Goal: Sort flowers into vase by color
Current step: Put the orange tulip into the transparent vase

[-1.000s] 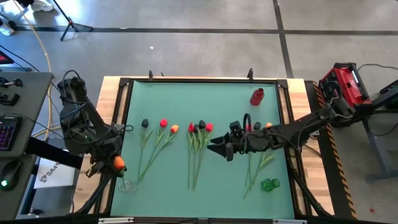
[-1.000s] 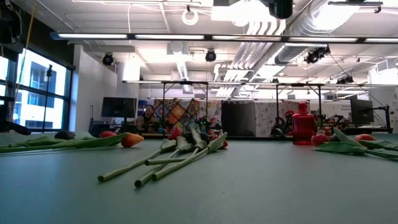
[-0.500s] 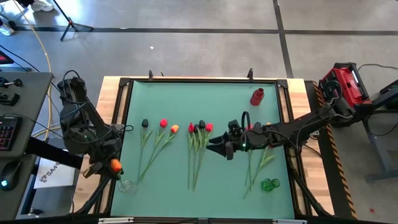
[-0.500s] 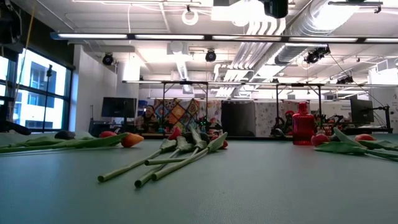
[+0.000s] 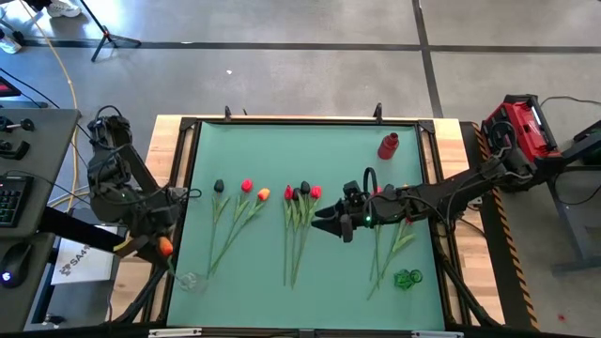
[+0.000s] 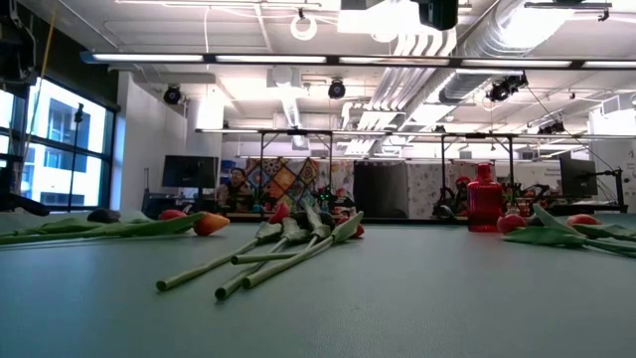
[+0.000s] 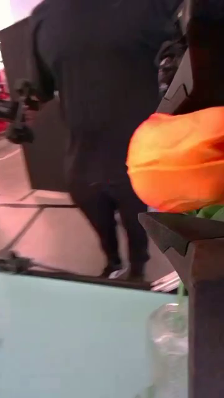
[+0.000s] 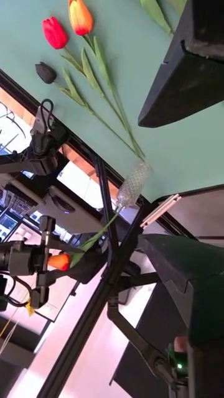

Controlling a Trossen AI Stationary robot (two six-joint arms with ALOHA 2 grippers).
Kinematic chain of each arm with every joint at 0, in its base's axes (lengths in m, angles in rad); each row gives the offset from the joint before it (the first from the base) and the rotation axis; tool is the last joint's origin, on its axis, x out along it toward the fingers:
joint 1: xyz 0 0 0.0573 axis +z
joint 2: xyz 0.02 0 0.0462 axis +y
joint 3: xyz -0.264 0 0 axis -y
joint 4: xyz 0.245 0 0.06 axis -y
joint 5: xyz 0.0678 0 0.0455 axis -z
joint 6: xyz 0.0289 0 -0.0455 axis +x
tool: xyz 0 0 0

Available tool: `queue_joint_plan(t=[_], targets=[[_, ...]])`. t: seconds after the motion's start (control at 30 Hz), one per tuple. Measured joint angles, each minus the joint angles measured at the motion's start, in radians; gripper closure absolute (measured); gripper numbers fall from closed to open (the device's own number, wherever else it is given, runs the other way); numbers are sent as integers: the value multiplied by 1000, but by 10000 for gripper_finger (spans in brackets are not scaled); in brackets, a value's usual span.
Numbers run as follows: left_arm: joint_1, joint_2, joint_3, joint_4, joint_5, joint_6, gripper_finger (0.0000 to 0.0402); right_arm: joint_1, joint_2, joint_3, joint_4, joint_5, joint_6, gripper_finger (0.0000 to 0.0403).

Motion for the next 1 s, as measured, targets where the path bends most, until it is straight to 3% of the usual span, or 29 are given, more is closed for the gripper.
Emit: queue_joint_plan(t=[0.17, 0.47, 1.0], targets=[[0, 0, 0, -3, 1, -7, 245, 0, 0, 0, 0, -11, -7, 122], [0, 26, 0, 13, -88, 65, 245, 1, 0, 0, -1, -20, -24, 122], [0, 19, 0, 42, 5, -2, 245, 1, 0, 0, 0, -38, -28, 122]])
